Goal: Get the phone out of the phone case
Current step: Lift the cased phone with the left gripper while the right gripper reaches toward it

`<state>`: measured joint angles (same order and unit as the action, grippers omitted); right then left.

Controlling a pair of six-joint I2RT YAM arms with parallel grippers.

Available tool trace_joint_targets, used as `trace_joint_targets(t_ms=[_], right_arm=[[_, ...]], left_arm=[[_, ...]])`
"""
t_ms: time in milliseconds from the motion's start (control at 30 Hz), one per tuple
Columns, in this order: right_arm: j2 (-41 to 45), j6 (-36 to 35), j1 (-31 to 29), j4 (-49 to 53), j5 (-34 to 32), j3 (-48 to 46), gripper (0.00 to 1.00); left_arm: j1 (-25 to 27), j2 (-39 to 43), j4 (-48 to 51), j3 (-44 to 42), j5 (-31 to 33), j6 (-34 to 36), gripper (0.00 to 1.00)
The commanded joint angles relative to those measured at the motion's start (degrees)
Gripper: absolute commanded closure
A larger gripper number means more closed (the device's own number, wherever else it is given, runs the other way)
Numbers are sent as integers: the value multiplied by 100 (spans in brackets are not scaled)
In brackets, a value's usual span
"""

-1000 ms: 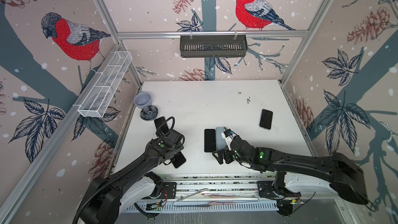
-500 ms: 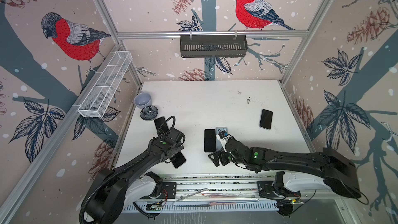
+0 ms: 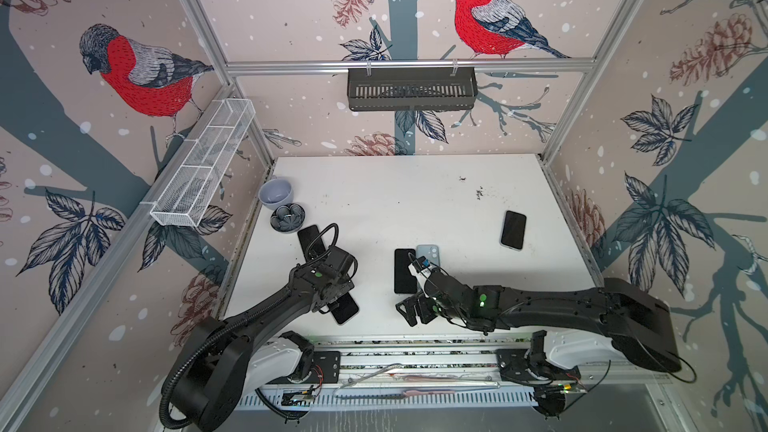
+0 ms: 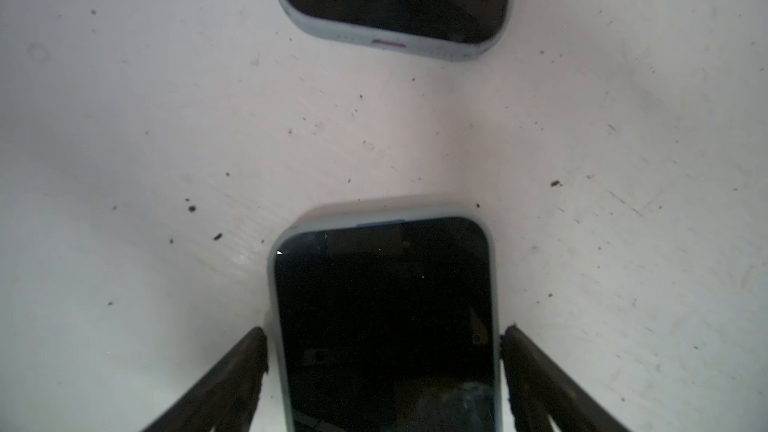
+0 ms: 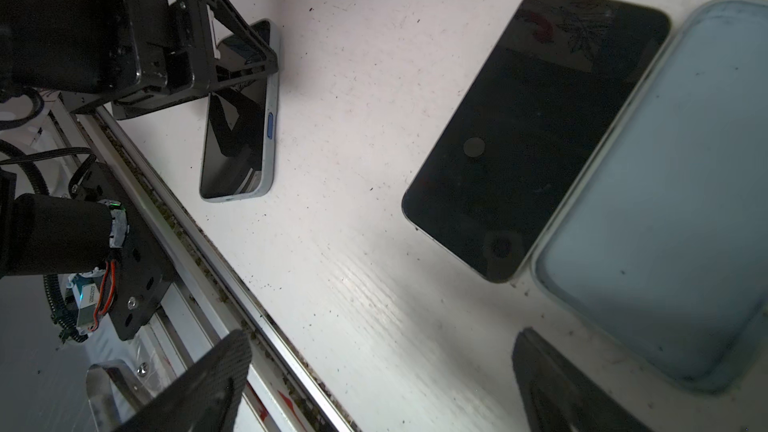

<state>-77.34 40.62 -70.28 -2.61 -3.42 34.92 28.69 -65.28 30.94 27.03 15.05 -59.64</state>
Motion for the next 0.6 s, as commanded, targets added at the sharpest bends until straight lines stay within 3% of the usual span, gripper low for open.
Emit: trace_joint_targets(t_ms=[0, 300, 567], right_arm=[[-67, 16, -49, -170, -67, 90, 0], [-228, 75, -150, -313, -24, 97, 0], [-349, 182, -231, -597, 73, 48, 0]], left_arm=[[-11, -53, 37, 30, 92, 36, 16], [-6, -345, 155, 183, -7, 100, 28], [-9, -108, -21, 136, -265, 320, 38]])
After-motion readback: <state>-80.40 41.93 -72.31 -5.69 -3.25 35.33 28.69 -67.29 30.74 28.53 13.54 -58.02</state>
